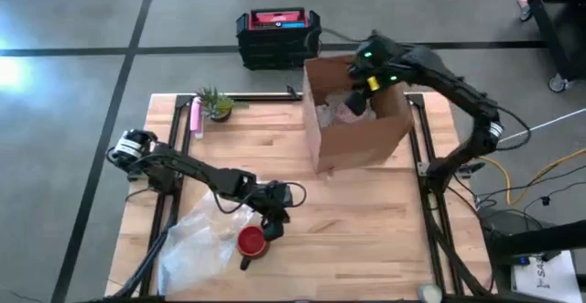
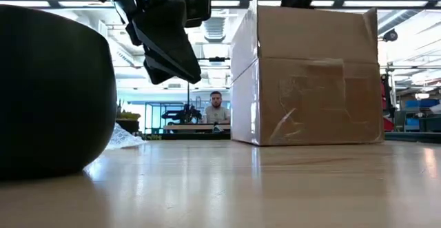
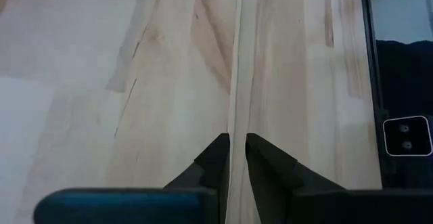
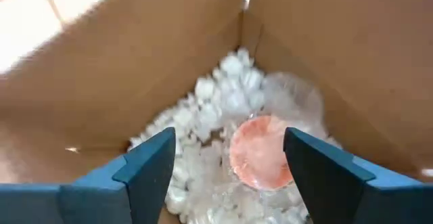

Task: Wrap mug
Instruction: Wrap the black mug with transparent bubble wrap

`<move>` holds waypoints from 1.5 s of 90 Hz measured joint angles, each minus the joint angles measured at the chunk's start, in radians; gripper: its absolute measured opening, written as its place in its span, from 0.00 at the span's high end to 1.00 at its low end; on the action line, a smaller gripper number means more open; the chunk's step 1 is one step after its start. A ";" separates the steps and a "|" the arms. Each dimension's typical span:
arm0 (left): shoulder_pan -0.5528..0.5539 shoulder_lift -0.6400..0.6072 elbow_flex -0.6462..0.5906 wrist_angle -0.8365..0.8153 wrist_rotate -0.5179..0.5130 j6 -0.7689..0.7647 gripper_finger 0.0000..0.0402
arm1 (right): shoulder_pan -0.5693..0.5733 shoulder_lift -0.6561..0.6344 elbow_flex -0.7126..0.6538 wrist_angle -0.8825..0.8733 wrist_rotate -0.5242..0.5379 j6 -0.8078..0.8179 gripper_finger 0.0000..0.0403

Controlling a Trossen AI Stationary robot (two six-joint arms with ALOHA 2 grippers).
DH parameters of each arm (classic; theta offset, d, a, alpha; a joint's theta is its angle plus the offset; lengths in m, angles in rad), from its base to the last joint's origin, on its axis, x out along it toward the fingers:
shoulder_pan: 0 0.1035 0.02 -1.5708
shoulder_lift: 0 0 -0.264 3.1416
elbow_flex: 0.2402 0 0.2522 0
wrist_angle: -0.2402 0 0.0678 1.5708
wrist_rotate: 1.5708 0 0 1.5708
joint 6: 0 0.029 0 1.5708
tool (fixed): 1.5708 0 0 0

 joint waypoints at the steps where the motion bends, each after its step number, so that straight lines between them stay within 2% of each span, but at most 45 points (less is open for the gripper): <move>1: 0.000 -0.003 0.003 -0.007 0.000 0.000 0.91 | 0.003 -0.009 -0.002 0.003 0.000 -0.002 0.35; 11: 0.000 -0.061 0.050 -0.101 -0.001 0.014 0.91 | 0.062 -0.113 -0.035 0.039 -0.008 -0.020 0.34; 20: -0.010 -0.122 0.105 -0.217 -0.055 0.028 0.91 | 0.148 -0.208 -0.101 0.100 -0.007 -0.012 0.33; 32: -0.033 -0.199 0.146 -0.382 -0.123 0.016 0.91 | 0.325 -0.327 -0.246 0.251 -0.010 0.018 0.35; 48: -0.069 -0.273 0.122 -0.491 -0.127 -0.102 0.91 | 0.589 -0.433 -0.464 0.462 0.005 0.062 0.38; 57: -0.089 -0.285 0.090 -0.484 -0.092 -0.157 0.91 | 0.736 -0.456 -0.592 0.598 0.006 0.081 0.41; 65: -0.089 -0.277 0.086 -0.482 -0.033 -0.166 0.89 | 0.853 -0.460 -0.691 0.711 0.060 0.085 0.43; 78: -0.083 -0.263 0.086 -0.487 0.068 -0.215 0.78 | 0.997 -0.436 -0.798 0.821 0.168 0.108 0.46; 89: -0.098 -0.243 0.086 -0.527 0.133 -0.235 0.63 | 1.051 -0.408 -0.829 0.834 0.233 0.163 0.48; 101: -0.113 -0.192 0.087 -0.588 0.104 -0.213 0.55 | 1.063 -0.384 -0.838 0.838 0.249 0.210 0.49; 119: -0.132 -0.093 0.097 -0.585 0.090 -0.179 0.58 | 1.063 -0.345 -0.831 0.840 0.260 0.223 0.47; 128: -0.131 -0.042 0.097 -0.585 0.038 -0.174 0.62 | 1.060 -0.321 -0.828 0.879 0.273 0.199 0.46; 135: -0.125 -0.011 0.105 -0.590 0.035 -0.175 0.67 | 1.060 -0.299 -0.829 0.898 0.274 0.183 0.45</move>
